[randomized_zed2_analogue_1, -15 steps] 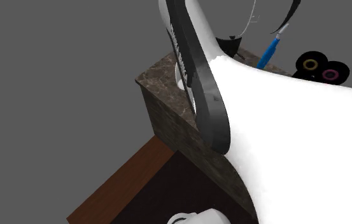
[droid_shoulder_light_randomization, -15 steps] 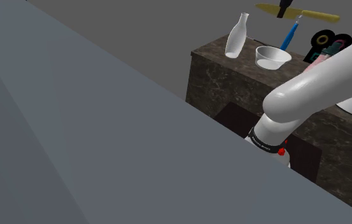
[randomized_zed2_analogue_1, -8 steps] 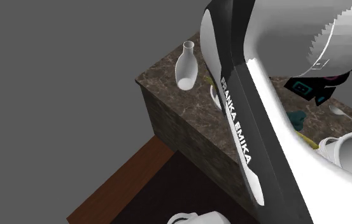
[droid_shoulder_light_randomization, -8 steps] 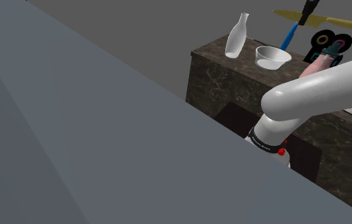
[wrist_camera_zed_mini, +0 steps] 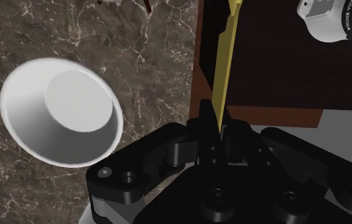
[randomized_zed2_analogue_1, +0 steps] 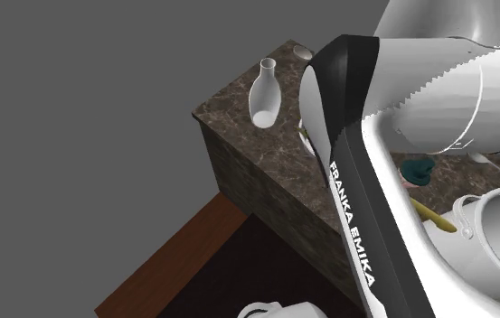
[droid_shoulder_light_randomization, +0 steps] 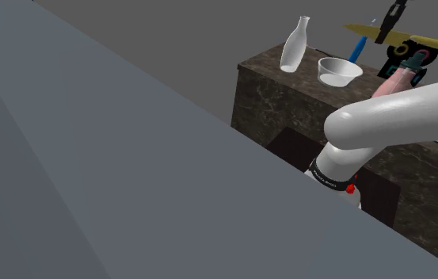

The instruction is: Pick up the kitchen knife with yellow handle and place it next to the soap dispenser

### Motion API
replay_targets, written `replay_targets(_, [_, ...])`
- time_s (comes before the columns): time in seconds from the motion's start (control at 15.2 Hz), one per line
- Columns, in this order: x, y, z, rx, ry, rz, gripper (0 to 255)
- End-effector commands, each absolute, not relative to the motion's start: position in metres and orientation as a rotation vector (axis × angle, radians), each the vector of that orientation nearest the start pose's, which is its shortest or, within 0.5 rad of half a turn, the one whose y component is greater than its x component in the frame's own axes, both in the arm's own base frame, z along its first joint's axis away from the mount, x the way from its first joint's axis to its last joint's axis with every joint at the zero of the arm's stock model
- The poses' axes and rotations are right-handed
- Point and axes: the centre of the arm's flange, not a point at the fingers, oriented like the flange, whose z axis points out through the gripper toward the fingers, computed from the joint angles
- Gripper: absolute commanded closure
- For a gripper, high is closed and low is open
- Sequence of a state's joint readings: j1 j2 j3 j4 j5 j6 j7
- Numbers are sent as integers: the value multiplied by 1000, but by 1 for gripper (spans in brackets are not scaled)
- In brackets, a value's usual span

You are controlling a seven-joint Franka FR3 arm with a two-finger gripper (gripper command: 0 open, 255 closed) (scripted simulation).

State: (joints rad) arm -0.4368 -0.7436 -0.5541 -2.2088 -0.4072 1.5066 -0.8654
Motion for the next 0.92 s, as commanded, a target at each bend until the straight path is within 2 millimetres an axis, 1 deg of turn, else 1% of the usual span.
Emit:
replay_targets(0.0, [108, -351, 578, -3137, 15, 92, 255])
replay_targets(0.86, [108, -351, 509, -3137, 15, 92, 255])
